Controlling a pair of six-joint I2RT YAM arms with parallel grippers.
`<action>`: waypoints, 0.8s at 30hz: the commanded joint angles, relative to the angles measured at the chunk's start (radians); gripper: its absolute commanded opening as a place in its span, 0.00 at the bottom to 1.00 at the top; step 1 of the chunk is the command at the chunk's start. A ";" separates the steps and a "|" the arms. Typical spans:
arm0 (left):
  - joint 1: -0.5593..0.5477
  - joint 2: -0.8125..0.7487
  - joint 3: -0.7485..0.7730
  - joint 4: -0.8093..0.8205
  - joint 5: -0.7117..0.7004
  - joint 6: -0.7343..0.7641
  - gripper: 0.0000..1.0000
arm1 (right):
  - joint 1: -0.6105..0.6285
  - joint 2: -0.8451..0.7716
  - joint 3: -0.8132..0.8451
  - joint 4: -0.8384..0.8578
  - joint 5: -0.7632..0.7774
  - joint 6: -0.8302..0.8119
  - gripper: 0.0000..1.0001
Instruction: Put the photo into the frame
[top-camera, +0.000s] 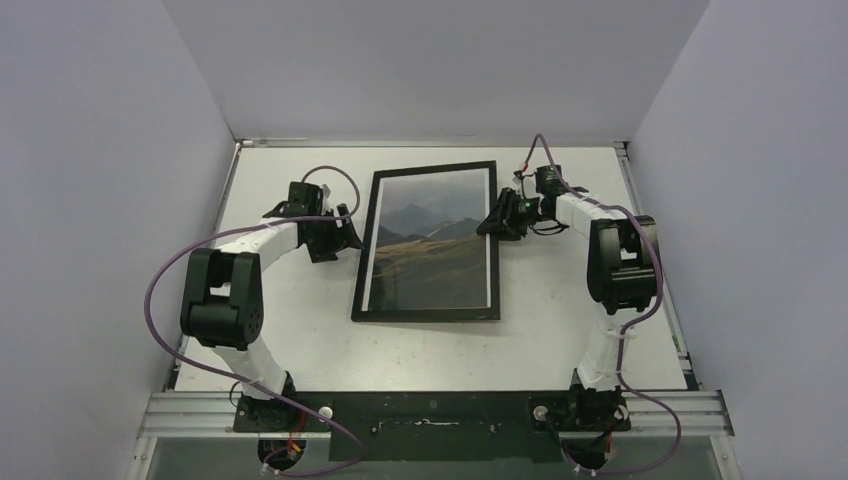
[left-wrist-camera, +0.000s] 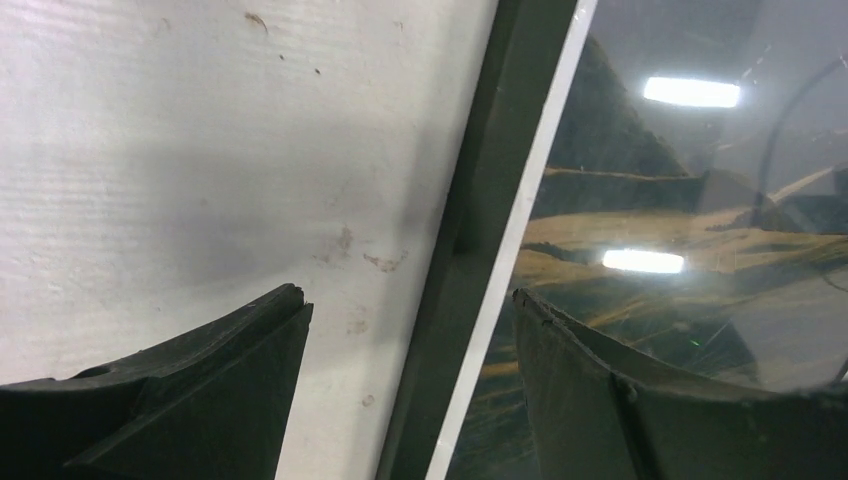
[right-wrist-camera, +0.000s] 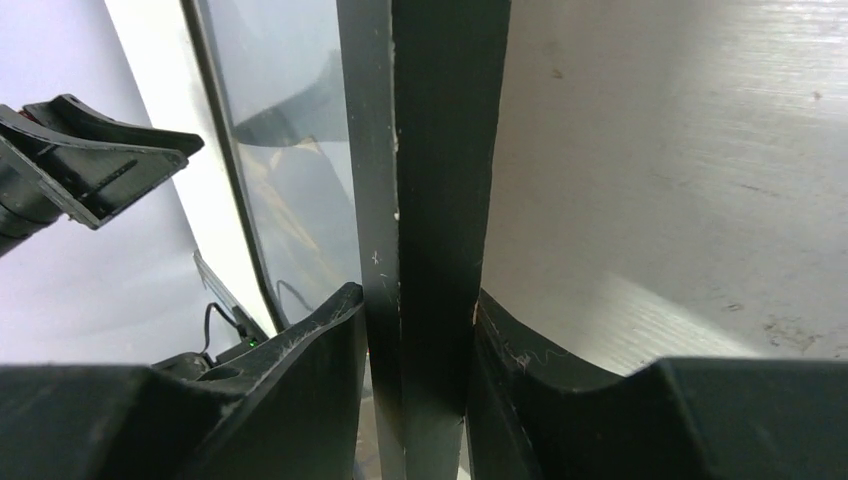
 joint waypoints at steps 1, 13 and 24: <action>0.024 0.063 0.088 0.023 0.055 0.057 0.71 | -0.011 0.001 0.009 0.030 0.057 -0.072 0.35; 0.026 0.199 0.162 0.101 0.161 0.064 0.70 | -0.037 0.013 0.069 -0.109 0.230 -0.156 0.59; 0.026 0.199 0.234 -0.015 0.051 0.042 0.70 | -0.043 -0.079 0.032 -0.076 0.379 -0.052 0.63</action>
